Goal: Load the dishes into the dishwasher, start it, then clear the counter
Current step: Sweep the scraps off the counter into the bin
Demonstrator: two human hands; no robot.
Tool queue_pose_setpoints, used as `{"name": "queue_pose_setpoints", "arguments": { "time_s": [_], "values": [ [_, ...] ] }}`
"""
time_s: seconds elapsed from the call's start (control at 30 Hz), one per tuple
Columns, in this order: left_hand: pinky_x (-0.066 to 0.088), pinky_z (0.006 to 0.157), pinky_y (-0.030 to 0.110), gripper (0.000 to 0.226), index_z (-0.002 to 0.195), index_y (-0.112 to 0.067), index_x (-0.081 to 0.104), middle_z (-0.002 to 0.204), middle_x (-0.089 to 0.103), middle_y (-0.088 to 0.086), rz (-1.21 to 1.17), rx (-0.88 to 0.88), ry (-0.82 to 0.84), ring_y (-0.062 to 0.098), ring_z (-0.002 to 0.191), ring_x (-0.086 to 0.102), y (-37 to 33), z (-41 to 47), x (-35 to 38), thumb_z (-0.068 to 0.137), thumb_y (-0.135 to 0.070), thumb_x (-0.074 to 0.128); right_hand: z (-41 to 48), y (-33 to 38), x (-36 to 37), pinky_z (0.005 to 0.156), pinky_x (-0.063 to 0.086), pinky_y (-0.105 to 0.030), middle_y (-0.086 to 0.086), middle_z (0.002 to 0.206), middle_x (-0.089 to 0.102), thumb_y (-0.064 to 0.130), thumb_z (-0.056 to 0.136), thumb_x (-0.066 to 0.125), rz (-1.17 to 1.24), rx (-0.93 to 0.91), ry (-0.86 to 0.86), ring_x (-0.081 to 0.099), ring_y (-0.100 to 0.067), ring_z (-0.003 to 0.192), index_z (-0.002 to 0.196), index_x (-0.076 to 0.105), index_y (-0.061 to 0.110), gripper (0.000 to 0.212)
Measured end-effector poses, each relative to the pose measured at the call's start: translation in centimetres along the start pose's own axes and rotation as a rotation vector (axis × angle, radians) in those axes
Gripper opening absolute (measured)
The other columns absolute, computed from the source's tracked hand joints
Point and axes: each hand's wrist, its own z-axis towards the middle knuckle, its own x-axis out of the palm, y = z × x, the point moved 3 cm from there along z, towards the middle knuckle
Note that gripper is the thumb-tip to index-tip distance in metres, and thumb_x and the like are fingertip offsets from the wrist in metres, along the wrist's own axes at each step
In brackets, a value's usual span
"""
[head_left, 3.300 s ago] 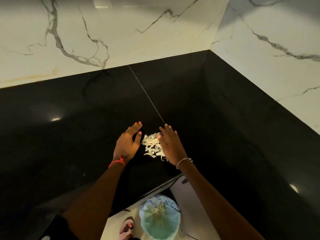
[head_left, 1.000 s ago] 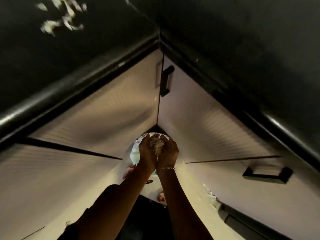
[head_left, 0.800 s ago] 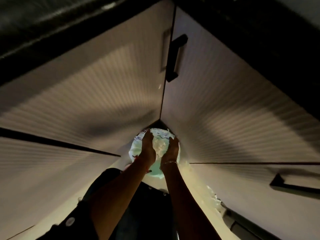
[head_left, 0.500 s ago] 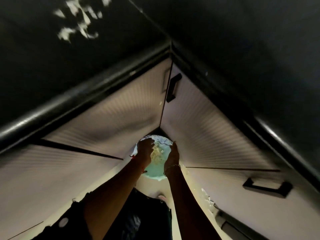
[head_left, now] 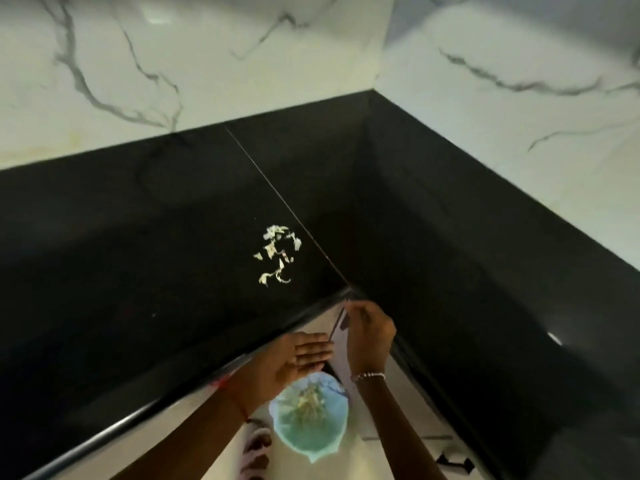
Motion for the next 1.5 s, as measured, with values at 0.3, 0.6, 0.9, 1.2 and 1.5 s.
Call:
{"name": "queue_pose_setpoints", "arguments": {
  "time_s": [0.3, 0.6, 0.9, 1.2, 1.5],
  "values": [
    [0.051, 0.082, 0.031, 0.032, 0.108, -0.009, 0.060, 0.098, 0.071, 0.008, -0.246, 0.026, -0.034, 0.020, 0.093, 0.066, -5.5, -2.5, -3.0, 0.098, -0.018, 0.032, 8.4, 7.4, 9.0, 0.091, 0.041, -0.017, -0.008, 0.118, 0.057, 0.002, 0.089, 0.052, -0.180, -0.247, 0.584, 0.055, -0.017, 0.111, 0.114, 0.058, 0.004, 0.026],
    [0.047, 0.087, 0.028, 0.024, 0.110, -0.008, 0.060, 0.106, 0.068, 0.010, -0.162, 0.122, -0.233, 0.019, 0.100, 0.062, -10.3, -2.3, -8.0, 0.096, -0.016, 0.041, 8.7, 7.0, 15.5, 0.115, 0.001, -0.030, -0.001, 0.155, 0.015, 0.031, 0.099, 0.032, -0.591, -0.455, 0.796, 0.006, -0.013, 0.144, 0.144, 0.025, 0.015, 0.048],
    [0.053, 0.081, 0.031, 0.027, 0.107, -0.005, 0.063, 0.104, 0.070, 0.012, -0.020, -0.063, -0.074, 0.021, 0.097, 0.066, -9.0, -3.1, -7.3, 0.095, -0.016, 0.042, 7.0, 6.4, 11.4, 0.108, 0.037, -0.038, -0.013, 0.121, 0.061, 0.011, 0.092, 0.052, -0.090, -0.305, 0.807, 0.055, -0.020, 0.118, 0.114, 0.062, 0.001, 0.026],
    [0.055, 0.080, 0.033, 0.032, 0.115, -0.003, 0.058, 0.109, 0.068, 0.014, -0.141, -0.014, -0.038, 0.020, 0.099, 0.066, -8.1, -2.8, -7.9, 0.096, -0.013, 0.035, 4.4, 6.4, 13.7, 0.115, 0.004, -0.027, -0.005, 0.152, 0.024, 0.023, 0.095, 0.048, -0.543, -0.676, 0.992, 0.013, -0.014, 0.143, 0.140, 0.036, 0.010, 0.048],
    [0.059, 0.073, 0.037, 0.067, 0.112, -0.002, 0.066, 0.116, 0.064, 0.018, -0.415, 0.214, 0.052, 0.024, 0.100, 0.066, -6.6, -3.1, -8.4, 0.054, -0.029, 0.086, 3.4, 5.3, 9.0, 0.115, 0.008, -0.031, -0.002, 0.155, 0.017, 0.013, 0.098, 0.038, -0.720, -0.833, 1.050, 0.007, -0.015, 0.143, 0.143, 0.029, 0.015, 0.047]
  ]
}}
